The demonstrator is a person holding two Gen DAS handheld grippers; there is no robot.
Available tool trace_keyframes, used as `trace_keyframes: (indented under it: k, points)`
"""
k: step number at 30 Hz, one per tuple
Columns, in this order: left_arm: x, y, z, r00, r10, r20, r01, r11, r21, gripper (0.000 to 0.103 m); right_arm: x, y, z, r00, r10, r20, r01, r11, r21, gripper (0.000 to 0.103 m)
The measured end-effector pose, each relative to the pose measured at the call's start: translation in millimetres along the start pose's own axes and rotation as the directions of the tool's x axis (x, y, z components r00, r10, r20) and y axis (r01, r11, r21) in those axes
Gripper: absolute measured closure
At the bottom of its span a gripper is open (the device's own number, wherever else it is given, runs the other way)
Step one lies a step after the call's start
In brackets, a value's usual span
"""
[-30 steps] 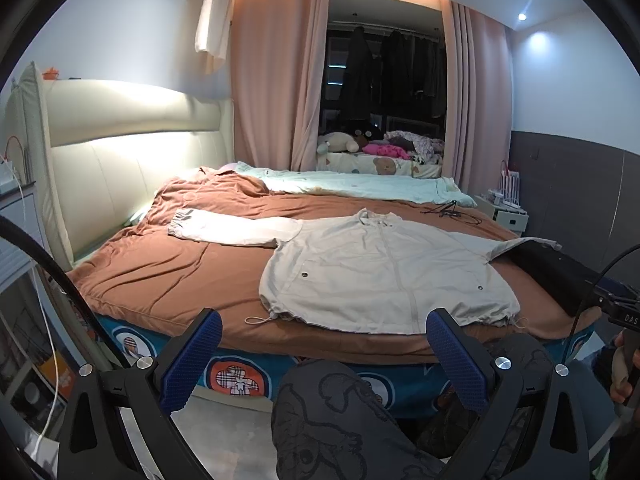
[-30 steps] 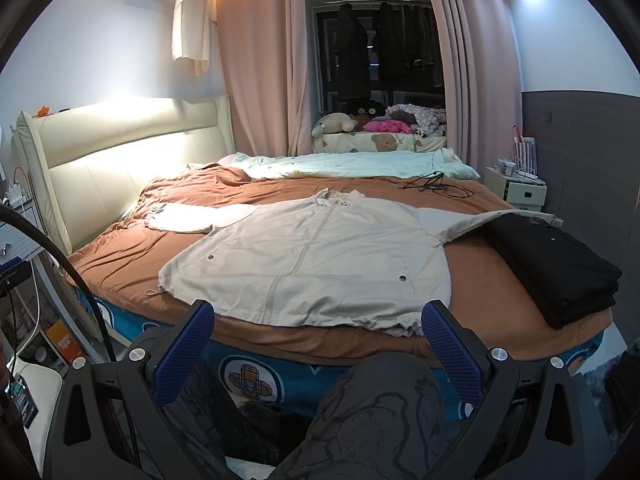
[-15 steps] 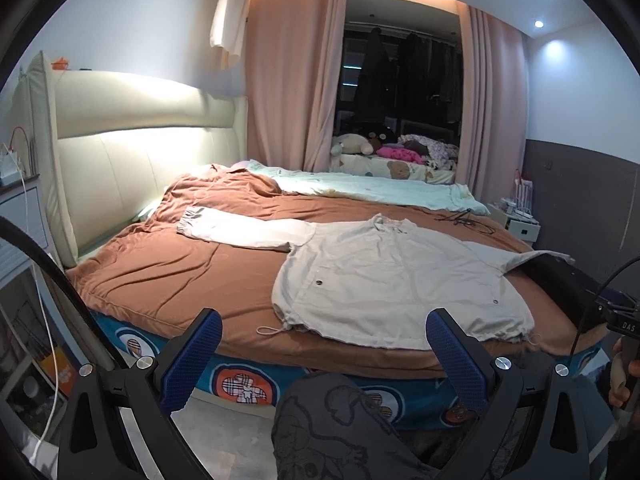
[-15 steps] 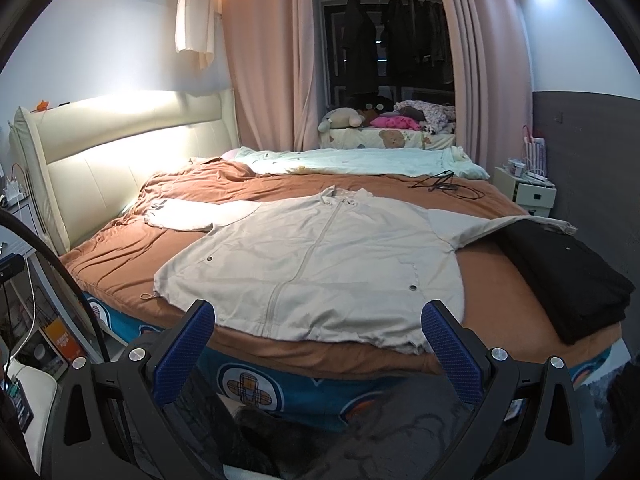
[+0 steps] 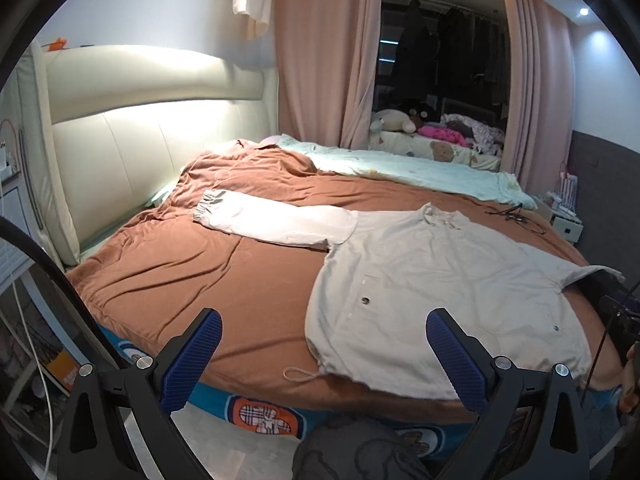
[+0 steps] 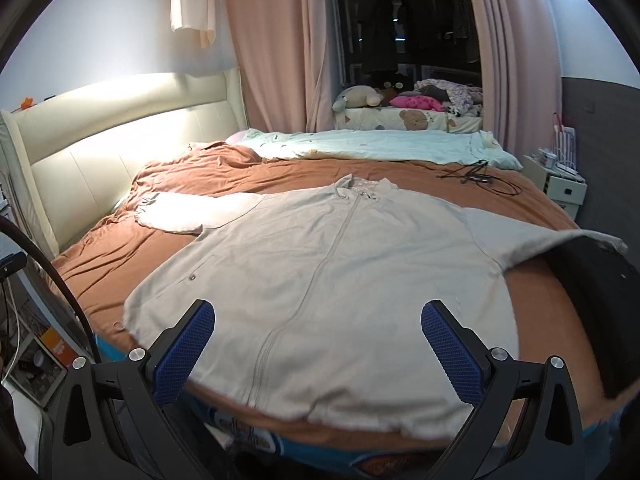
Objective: Fold large clothes
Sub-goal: 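Move the left gripper to the elastic sleeve cuff and grasp it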
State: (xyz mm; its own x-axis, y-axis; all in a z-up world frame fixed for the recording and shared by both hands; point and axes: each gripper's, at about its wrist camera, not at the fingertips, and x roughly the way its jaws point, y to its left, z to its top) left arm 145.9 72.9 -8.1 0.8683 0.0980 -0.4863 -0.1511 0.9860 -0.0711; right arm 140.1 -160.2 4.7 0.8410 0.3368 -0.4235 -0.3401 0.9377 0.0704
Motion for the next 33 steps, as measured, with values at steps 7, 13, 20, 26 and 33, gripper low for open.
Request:
trace_keyframes:
  k: [7, 13, 20, 26, 33]
  points:
    - [70, 10, 40, 0.999, 0.036, -0.038, -0.036, 0.999, -0.02, 0.001, 67, -11, 40, 0.999, 0.02, -0.032, -0.02, 1.0, -0.005, 0.0]
    - [127, 21, 60, 0.995, 0.047, -0.091, -0.052, 0.997, -0.053, 0.001, 119, -10, 67, 0.997, 0.022, -0.073, -0.022, 1.0, -0.004, 0.0]
    - [197, 60, 77, 0.986, 0.036, -0.162, -0.055, 0.992, -0.114, 0.006, 173, -6, 102, 0.989, 0.057, -0.133, -0.058, 0.998, -0.004, 0.0]
    - [259, 107, 90, 0.974, 0.04, -0.223, -0.089, 0.973, -0.213, 0.028, 227, -6, 131, 0.981, 0.088, -0.172, -0.085, 0.996, 0.023, 0.0]
    - [325, 159, 97, 0.964, 0.032, -0.264, -0.113, 0.947, -0.299, 0.046, 286, 7, 147, 0.973, 0.097, -0.208, -0.098, 0.995, 0.006, 0.001]
